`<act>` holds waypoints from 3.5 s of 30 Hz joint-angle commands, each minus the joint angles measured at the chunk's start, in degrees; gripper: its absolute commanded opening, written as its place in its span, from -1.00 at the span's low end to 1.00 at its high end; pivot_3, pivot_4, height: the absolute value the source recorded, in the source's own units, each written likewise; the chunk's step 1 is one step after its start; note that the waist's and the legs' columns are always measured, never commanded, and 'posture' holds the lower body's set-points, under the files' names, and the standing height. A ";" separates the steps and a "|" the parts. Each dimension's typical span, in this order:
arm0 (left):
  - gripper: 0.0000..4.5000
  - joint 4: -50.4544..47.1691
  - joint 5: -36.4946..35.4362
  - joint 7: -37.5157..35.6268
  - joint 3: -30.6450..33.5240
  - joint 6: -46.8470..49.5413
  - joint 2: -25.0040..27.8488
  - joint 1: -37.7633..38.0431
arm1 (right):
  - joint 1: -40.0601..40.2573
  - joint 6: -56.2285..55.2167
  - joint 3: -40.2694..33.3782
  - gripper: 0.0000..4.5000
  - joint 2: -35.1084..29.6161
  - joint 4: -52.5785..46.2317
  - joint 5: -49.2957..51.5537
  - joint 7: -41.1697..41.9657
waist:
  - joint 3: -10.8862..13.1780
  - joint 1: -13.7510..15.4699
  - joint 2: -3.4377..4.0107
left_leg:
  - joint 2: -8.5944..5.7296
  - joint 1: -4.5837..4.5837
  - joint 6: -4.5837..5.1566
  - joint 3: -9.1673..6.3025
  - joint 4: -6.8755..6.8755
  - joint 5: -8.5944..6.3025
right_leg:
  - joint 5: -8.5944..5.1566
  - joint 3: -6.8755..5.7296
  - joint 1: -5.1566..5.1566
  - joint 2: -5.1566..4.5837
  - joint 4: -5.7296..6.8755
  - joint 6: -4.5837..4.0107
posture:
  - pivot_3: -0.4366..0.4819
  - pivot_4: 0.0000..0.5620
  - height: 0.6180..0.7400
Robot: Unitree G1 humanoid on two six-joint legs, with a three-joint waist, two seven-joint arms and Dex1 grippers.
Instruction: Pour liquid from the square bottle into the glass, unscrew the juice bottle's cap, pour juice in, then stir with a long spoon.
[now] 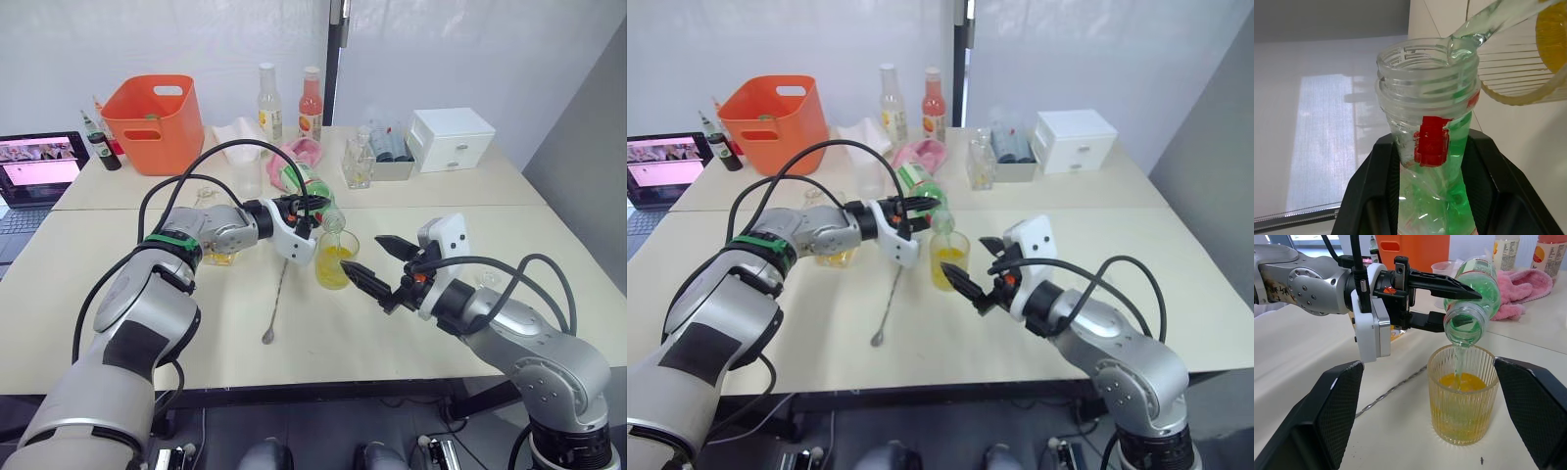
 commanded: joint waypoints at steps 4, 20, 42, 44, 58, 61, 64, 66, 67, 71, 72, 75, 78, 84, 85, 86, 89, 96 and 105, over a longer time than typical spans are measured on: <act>-0.37 0.54 -7.48 -8.11 4.14 -1.60 -0.78 -0.75 | -0.13 -0.44 -1.20 0.99 -0.04 -2.07 0.91 0.07 | 0.00 -0.02 0.00 | 0.00 0.00 0.00 0.04 0.01 0.00 | 0.00 0.00 0.00 0.00 0.00 0.00 | -0.05 -0.47 1.00; -0.37 -1.85 -34.82 -43.00 22.15 3.14 -1.55 -0.09 | -0.36 -0.85 -1.54 0.99 -0.47 -0.83 0.18 0.99 | 0.00 -0.09 0.00 | 0.02 0.00 -0.01 0.01 0.04 0.01 | 0.00 -0.01 -0.01 0.00 0.02 0.00 | -0.05 -0.47 1.00; -0.37 -53.78 -79.66 -90.63 44.09 81.47 18.57 19.14 | -3.04 -5.60 -3.70 0.99 -12.15 10.29 -5.78 15.71 | 0.00 -1.28 0.01 | 0.10 0.01 -0.05 -0.15 0.08 0.03 | -0.01 0.05 0.00 0.01 0.08 0.01 | -0.05 -0.47 1.00; -0.37 -58.72 -81.88 -88.42 46.46 85.91 20.37 22.90 | -3.38 -6.15 -3.54 0.99 -12.51 11.38 -6.30 16.97 | 0.00 -1.23 0.01 | 0.11 0.02 -0.05 -0.17 0.09 0.03 | -0.01 0.06 0.01 0.01 0.08 0.01 | -0.05 -0.47 1.00; -0.37 -71.53 -84.45 -72.92 66.02 90.86 27.29 50.09 | -4.14 -7.34 -3.70 0.99 -11.31 13.81 -6.61 22.03 | 0.00 -1.02 0.00 | 0.17 0.25 -0.14 -0.14 -0.02 0.08 | -0.01 0.14 0.11 0.01 0.09 -0.01 | -0.05 -0.47 1.00; -0.37 -67.03 -82.62 -69.53 67.73 88.00 28.08 50.40 | -3.12 -7.07 -4.30 0.99 -11.27 12.56 -5.18 23.28 | 0.00 -0.42 0.00 | 0.16 0.26 -0.15 -0.14 0.00 0.08 | -0.01 0.12 0.15 0.00 0.09 -0.01 | -0.05 -0.47 1.00; -0.37 -62.03 -80.63 -66.69 66.42 83.82 27.45 47.26 | -2.39 -6.26 -4.56 0.99 -11.25 11.31 -3.73 24.00 | 0.00 -0.04 0.00 | 0.15 0.27 -0.16 -0.12 0.00 0.08 | 0.00 0.11 0.17 0.00 0.10 -0.02 | -0.05 -0.47 1.00; -0.37 -57.94 -78.83 -64.57 64.52 80.77 26.57 44.10 | -2.20 -5.98 -4.41 0.99 -11.23 10.72 -3.34 23.66 | 0.01 0.14 -0.03 | 0.14 0.26 -0.16 -0.11 0.01 0.08 | 0.00 0.08 0.16 0.00 0.11 -0.03 | -0.05 -0.47 1.00; -0.37 -56.27 -77.92 -64.00 63.23 79.29 25.89 42.48 | -2.20 -5.80 -4.30 0.99 -11.18 10.45 -3.13 23.33 | 0.01 0.26 -0.04 | 0.12 0.26 -0.16 -0.10 0.01 0.08 | 0.01 0.06 0.18 0.00 0.12 -0.03 | -0.05 -0.47 1.00; -0.37 -47.96 -73.47 -60.94 58.52 73.43 23.41 35.05 | -2.44 -4.82 -4.17 0.99 -10.86 9.34 -2.43 22.29 | 0.00 0.36 -0.06 | 0.02 0.26 -0.16 -0.06 0.02 0.08 | 0.02 0.04 0.20 0.00 0.10 -0.04 | -0.05 -0.47 1.00; -0.37 -44.78 -71.92 -60.27 57.35 71.21 22.89 33.05 | -2.45 -4.54 -4.18 0.99 -10.80 9.01 -2.24 22.02 | 0.00 0.26 -0.07 | 0.01 0.27 -0.16 -0.04 0.02 0.08 | 0.02 0.04 0.20 0.00 0.12 -0.04 | -0.05 -0.47 1.00; -0.37 -37.51 -68.95 -58.33 54.96 67.17 21.38 28.87 | -2.30 -4.08 -4.30 0.99 -10.66 8.27 -1.83 21.22 | 0.00 -0.07 -0.08 | 0.01 0.26 -0.17 0.01 0.00 0.09 | 0.02 0.04 0.16 0.00 0.12 -0.04 | -0.05 -0.47 1.00; -0.37 -31.14 -67.41 -57.15 53.79 63.85 20.03 25.54 | -2.23 -3.75 -4.49 0.99 -10.65 7.67 -1.28 20.33 | 0.00 -0.24 -0.09 | 0.01 0.26 -0.17 0.05 -0.01 0.09 | 0.02 0.03 0.14 0.00 0.10 -0.04 | -0.05 -0.47 1.00; -0.37 -23.97 -67.43 -56.49 53.82 61.57 18.11 23.30 | -1.88 -3.33 -4.83 0.99 -10.73 6.83 -0.83 18.77 | 0.00 -0.26 -0.11 | 0.02 0.25 -0.16 0.07 -0.01 0.08 | 0.02 0.02 0.12 0.00 0.07 -0.03 | -0.05 -0.47 1.00; -0.37 -23.49 -67.48 -56.50 53.82 61.51 18.02 23.37 | -1.82 -3.28 -4.92 0.99 -10.79 6.75 -0.75 18.61 | 0.00 -0.26 -0.11 | 0.03 0.25 -0.16 0.06 -0.01 0.08 | 0.02 0.02 0.12 0.00 0.07 -0.03 | -0.05 -0.47 1.00; -0.37 -23.12 -67.53 -56.50 53.80 61.38 17.97 23.37 | -1.78 -3.25 -4.98 0.99 -10.83 6.69 -0.67 18.51 | 0.00 -0.26 -0.11 | 0.03 0.26 -0.16 0.07 -0.01 0.08 | 0.02 0.02 0.13 0.00 0.08 -0.03 | -0.05 -0.47 1.00; -0.37 -22.22 -67.87 -56.24 54.00 61.59 17.72 23.45 | -1.81 -3.03 -5.21 0.99 -10.84 6.58 -0.54 18.20 | 0.00 -0.23 -0.12 | 0.05 0.27 -0.16 0.06 0.01 0.09 | 0.02 0.02 0.14 0.00 0.11 -0.03 | -0.05 -0.47 1.00; 0.77 -22.95 -70.06 -57.40 55.41 62.01 17.80 23.29 | -1.73 -2.69 -5.25 1.00 -10.81 6.55 -0.27 17.68 | 0.00 -0.20 -0.12 | 0.06 0.28 -0.16 0.05 0.01 0.08 | 0.02 0.03 0.13 0.00 0.13 -0.03 | -0.05 -0.47 1.00; 0.99 -33.18 -75.07 -61.34 59.60 68.68 21.41 30.03 | -0.13 -2.67 -7.14 1.00 -11.52 6.81 0.00 17.15 | 0.00 -0.41 -0.12 | 0.09 0.29 -0.16 0.04 -0.02 0.08 | 0.02 0.04 0.12 0.00 0.12 -0.04 | -0.05 -0.47 1.00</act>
